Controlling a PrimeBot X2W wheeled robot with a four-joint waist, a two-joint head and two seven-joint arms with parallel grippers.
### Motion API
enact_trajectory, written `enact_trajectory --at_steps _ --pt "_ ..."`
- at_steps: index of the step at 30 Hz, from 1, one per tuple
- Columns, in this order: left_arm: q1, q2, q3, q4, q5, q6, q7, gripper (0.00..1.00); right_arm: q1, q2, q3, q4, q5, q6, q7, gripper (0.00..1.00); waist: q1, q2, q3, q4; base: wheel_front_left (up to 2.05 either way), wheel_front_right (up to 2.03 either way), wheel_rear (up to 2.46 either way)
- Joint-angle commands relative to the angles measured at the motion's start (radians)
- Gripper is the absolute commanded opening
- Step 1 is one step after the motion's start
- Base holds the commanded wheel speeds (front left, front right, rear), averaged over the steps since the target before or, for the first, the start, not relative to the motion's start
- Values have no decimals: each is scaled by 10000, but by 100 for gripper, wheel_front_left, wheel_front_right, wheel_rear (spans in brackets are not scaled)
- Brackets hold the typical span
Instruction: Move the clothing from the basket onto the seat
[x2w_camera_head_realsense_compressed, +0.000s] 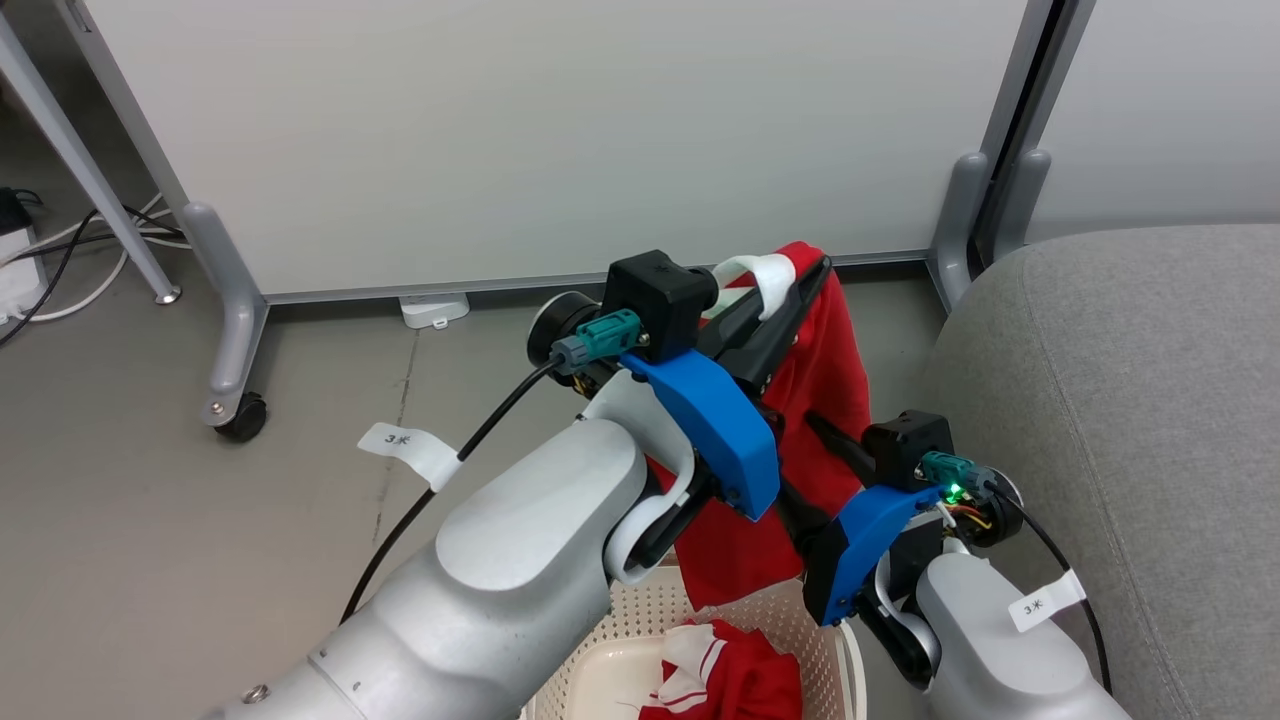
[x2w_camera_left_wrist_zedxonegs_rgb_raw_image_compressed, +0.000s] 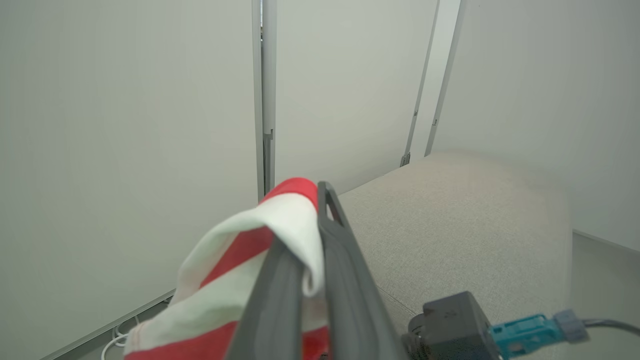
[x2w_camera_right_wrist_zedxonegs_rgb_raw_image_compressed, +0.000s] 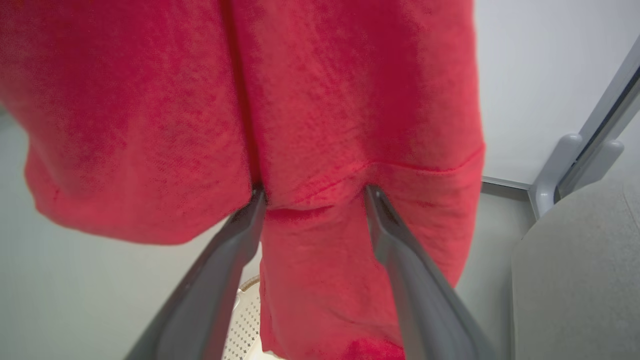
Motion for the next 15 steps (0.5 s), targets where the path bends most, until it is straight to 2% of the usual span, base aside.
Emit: enact_trajectory --at_steps 1,10,15 --pt "-209 4 -83 -85 -101 22 -5 0 -187 -29 72 164 191 1 -59 100 -1 0 20 30 0 0 0" --pt "-373 1 -774 -436 -475 162 2 0 -621 -29 741 816 1017 1 -519 100 -1 0 102 175 0 0 0" --pt "-422 3 -1063 -673 -779 144 -29 0 -835 -29 429 1351 1117 1 -792 100 -1 0 119 165 0 0 0"
